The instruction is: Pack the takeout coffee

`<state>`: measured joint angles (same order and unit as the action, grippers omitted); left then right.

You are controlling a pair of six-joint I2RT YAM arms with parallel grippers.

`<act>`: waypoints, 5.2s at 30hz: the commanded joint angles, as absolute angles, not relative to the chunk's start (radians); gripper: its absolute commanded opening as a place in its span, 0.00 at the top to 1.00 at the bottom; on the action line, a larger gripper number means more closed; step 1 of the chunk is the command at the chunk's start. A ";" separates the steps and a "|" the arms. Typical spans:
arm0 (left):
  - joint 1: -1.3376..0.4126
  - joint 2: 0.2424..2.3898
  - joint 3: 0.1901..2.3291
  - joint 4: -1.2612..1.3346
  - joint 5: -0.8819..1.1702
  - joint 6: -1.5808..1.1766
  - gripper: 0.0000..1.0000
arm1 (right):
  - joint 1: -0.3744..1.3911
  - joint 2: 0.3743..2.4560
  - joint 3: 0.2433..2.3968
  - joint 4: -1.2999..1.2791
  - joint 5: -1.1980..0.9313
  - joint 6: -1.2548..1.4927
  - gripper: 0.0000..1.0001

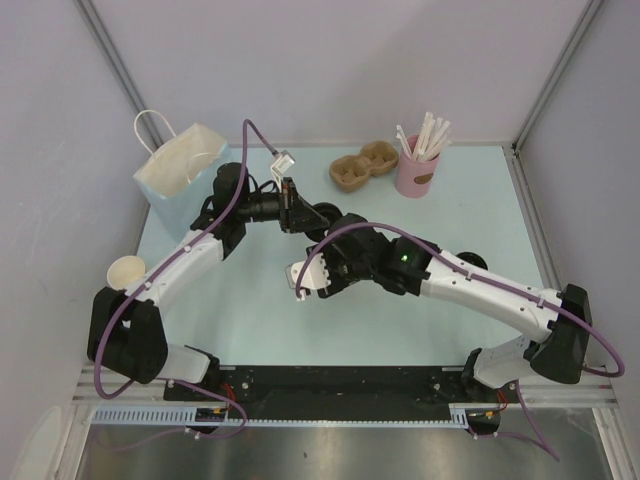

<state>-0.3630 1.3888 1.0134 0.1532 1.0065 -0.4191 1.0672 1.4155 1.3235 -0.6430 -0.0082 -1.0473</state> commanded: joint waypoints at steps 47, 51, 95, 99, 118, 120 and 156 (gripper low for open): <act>-0.368 1.378 1.022 0.156 1.051 -0.400 0.77 | 1.040 1.466 1.388 -0.535 0.109 -1.049 0.64; -0.368 1.376 1.022 0.161 1.055 -0.405 0.77 | 1.034 1.465 1.387 -0.535 0.130 -1.058 0.72; -0.247 1.252 1.209 -0.265 0.743 0.102 0.01 | 0.787 1.327 1.374 -0.796 -0.376 -0.887 1.00; -0.247 1.171 1.115 -0.239 0.700 0.173 0.00 | 0.715 1.363 1.374 -0.801 -0.455 -0.822 1.00; -0.249 0.993 0.762 -0.169 0.767 0.422 0.01 | 0.684 1.565 1.410 -0.856 -0.442 -0.742 1.00; -0.249 0.979 0.755 -0.182 0.761 0.439 0.01 | 0.693 1.572 1.422 -0.867 -0.445 -0.735 1.00; -0.249 0.974 0.729 -0.178 0.818 0.454 0.01 | 0.706 1.769 1.571 -0.979 -0.350 -0.660 1.00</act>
<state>-0.2493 0.9939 0.7322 -0.1993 0.7872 0.4198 0.6914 1.7603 1.5749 -0.9924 -0.3859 -0.6758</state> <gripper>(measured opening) 0.994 0.023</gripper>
